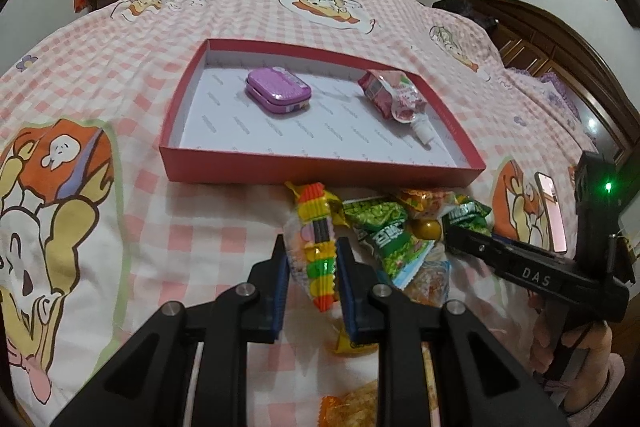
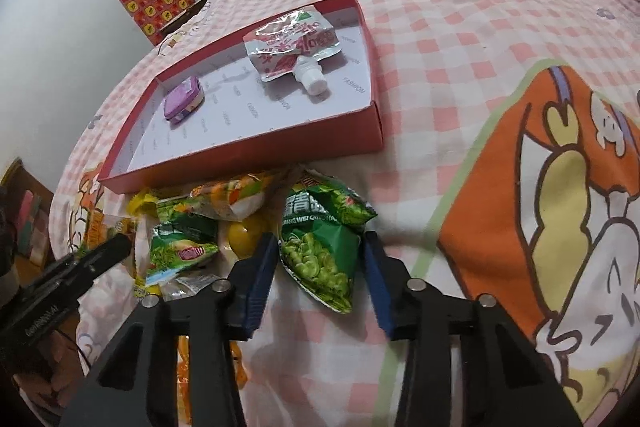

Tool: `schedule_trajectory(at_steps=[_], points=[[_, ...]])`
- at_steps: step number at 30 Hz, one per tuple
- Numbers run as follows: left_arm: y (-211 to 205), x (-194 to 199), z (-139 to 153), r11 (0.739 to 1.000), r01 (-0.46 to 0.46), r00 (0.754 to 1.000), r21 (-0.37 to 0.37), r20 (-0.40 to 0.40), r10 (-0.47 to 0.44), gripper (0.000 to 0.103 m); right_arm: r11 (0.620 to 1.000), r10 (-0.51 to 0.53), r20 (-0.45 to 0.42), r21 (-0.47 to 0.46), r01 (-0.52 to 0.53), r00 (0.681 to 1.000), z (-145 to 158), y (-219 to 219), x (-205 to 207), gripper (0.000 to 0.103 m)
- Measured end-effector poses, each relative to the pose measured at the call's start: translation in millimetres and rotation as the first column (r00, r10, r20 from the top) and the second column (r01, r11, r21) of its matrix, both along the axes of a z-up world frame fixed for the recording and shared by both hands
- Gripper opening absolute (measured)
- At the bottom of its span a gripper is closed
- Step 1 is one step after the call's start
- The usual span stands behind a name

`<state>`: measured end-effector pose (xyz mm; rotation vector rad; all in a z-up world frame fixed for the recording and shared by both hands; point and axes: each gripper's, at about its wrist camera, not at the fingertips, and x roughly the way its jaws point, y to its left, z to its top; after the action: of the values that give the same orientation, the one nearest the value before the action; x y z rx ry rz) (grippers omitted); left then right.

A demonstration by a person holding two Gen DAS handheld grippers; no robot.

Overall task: Organize snacks
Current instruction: 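Carry the rainbow candy stick with the left gripper while the right gripper carries the green bag over the box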

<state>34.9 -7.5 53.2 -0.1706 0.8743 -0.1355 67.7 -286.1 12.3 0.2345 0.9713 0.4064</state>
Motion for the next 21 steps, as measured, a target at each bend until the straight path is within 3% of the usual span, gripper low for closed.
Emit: schedule_trajectory(at_steps=[21], points=[[14.1, 5.5, 31.2, 0.999, -0.035, 0.995, 0.016, 0.089, 0.033, 0.023, 0.997, 0.057, 0.117, -0.059, -0.051, 0.991, 42.4, 2.0, -27.3, 0.039]])
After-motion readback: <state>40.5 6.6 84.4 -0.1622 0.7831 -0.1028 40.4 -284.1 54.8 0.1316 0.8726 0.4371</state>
